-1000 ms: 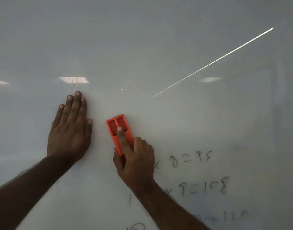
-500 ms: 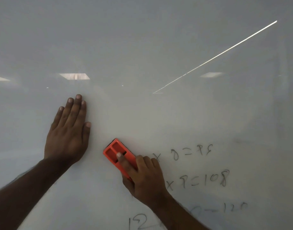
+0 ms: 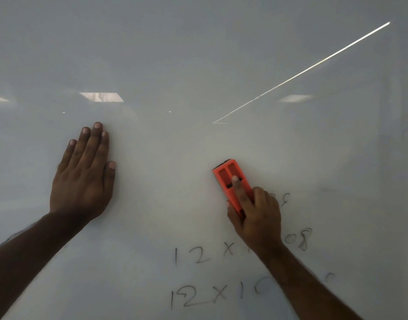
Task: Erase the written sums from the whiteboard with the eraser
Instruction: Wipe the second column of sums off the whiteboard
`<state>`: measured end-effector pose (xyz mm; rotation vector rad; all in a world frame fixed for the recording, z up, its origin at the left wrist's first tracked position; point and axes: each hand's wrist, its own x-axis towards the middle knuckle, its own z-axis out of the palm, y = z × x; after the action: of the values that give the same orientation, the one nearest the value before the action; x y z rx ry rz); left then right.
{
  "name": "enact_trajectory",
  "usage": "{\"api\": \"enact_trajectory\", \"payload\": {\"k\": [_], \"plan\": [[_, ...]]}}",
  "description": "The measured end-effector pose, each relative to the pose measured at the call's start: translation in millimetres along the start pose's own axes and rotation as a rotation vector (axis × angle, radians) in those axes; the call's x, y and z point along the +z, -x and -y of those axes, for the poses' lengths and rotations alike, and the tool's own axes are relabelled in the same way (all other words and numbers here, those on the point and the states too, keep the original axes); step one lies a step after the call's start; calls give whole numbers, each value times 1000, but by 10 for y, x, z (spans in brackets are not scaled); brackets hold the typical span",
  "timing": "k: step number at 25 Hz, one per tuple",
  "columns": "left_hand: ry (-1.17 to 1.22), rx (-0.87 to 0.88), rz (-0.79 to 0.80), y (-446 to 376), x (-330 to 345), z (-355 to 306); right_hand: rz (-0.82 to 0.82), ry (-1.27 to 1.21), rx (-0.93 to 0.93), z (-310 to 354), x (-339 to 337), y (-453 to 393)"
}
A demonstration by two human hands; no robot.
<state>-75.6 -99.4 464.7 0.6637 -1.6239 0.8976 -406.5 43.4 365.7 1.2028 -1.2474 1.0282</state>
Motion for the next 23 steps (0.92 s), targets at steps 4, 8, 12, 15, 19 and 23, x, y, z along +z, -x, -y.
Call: {"api": "enact_trajectory", "payload": {"k": [4,8,12,15,19,23], "plan": [[-1,-9,-4,2,8,5,-26,53,114,-463,-110,37],[-4,-17,-10,10,17,-8,-47,76,260,-835,-205,123],[7,-46,-15,35,37,-38,-117,53,459,-906,-166,286],[7,-65,-30,66,55,-70,-154,38,645,-778,-78,376],[-9,-79,-34,72,83,-127,-176,-30,683,-236,39,331],[-5,-93,-35,87,86,-176,-96,-150,439,677,150,145]]}}
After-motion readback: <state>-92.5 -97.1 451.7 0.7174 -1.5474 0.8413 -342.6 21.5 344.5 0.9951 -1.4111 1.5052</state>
